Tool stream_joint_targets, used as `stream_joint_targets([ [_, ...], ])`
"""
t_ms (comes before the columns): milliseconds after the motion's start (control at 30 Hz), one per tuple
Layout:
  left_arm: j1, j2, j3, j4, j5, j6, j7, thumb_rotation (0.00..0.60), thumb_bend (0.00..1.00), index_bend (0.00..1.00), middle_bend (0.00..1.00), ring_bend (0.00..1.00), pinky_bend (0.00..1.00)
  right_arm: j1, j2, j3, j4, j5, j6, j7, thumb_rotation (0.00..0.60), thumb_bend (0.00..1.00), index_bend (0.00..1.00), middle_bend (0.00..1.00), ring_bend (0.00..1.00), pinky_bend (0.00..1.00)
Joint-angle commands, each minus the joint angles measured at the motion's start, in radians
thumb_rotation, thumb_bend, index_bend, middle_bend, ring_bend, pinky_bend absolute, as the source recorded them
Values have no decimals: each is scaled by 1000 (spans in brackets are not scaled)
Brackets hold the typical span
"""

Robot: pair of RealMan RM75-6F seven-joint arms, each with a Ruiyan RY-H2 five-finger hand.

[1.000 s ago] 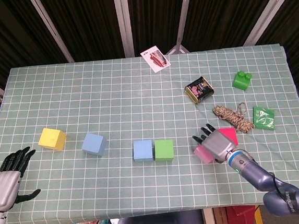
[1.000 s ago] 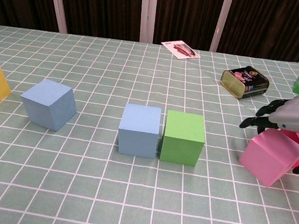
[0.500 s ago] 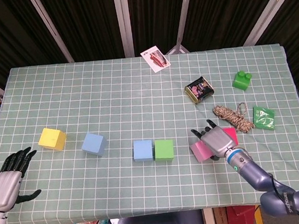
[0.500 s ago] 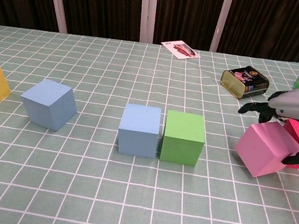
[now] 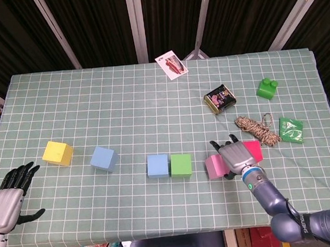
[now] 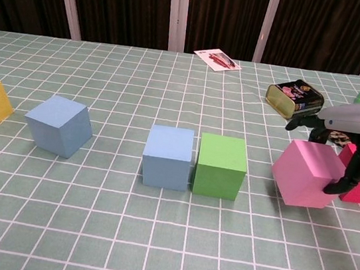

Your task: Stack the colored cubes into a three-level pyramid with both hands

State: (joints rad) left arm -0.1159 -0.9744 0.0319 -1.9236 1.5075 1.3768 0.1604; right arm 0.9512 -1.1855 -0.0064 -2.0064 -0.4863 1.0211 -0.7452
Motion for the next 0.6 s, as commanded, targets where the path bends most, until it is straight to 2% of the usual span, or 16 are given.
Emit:
stream_joint_targets([
  [33, 0, 0, 0, 1, 0, 0, 0, 600, 87, 0, 0, 0, 0, 28, -42, 10, -20, 41, 53, -46, 600, 251, 0, 518, 235, 0],
  [300, 0, 2, -1, 2, -4, -1, -5, 600, 87, 0, 0, 0, 0, 51, -142, 28, -15, 94, 167, -109, 600, 250, 0, 518, 235, 0],
  [600, -1, 6, -3, 3, -8, -2, -14, 600, 87, 0, 0, 0, 0, 71, -238, 53, 41, 151, 257, -170, 600, 250, 0, 517, 235, 0],
])
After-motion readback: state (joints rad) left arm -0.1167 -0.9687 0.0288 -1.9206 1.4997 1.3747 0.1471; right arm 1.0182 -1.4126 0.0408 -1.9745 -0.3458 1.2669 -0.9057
